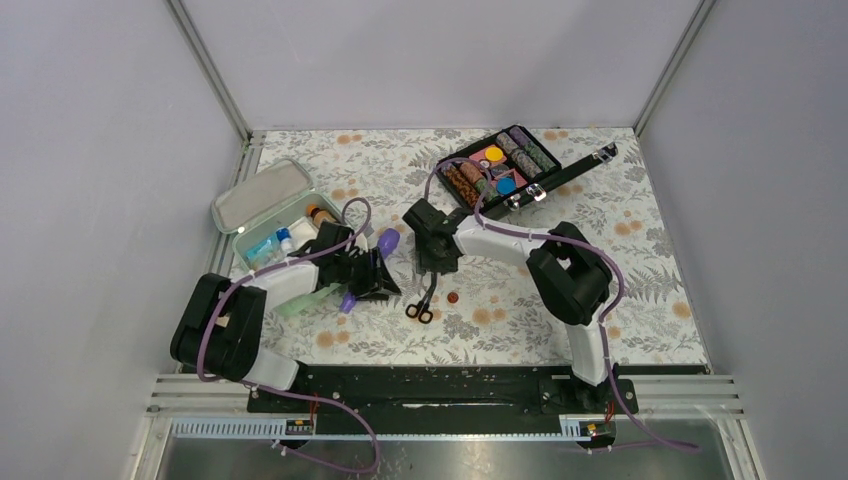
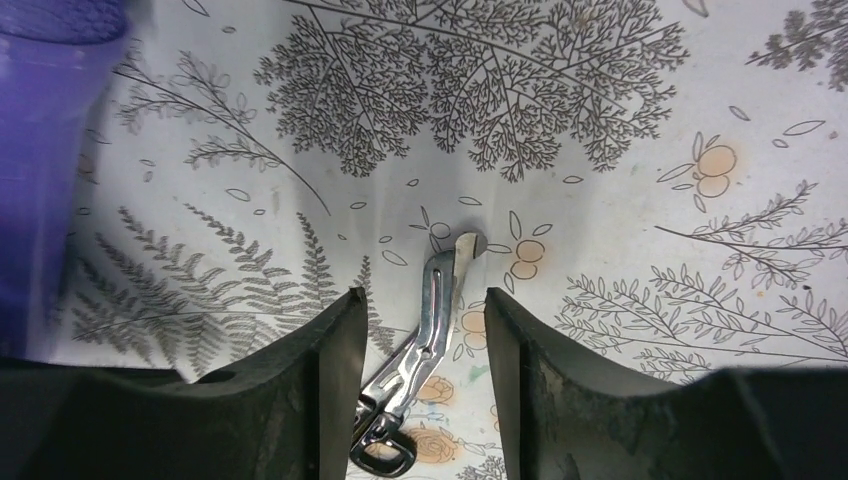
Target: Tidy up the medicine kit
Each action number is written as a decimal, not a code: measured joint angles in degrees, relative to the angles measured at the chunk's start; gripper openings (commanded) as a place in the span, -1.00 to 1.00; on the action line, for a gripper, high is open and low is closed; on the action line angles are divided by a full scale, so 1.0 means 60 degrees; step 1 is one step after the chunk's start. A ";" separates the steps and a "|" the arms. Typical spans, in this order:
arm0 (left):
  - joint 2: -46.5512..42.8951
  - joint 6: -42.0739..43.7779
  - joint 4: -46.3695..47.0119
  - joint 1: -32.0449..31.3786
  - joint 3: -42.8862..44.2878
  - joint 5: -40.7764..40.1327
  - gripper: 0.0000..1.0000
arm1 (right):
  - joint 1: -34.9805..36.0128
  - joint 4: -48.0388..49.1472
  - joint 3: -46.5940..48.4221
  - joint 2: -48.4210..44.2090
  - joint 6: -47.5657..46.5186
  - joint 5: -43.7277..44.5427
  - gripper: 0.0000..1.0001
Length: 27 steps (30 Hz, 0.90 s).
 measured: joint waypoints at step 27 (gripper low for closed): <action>-0.0561 0.0149 0.0138 -0.1198 -0.0168 -0.0382 0.09 | -0.0022 0.1840 -0.1581 -0.0484 -0.0164 -0.0630 -1.00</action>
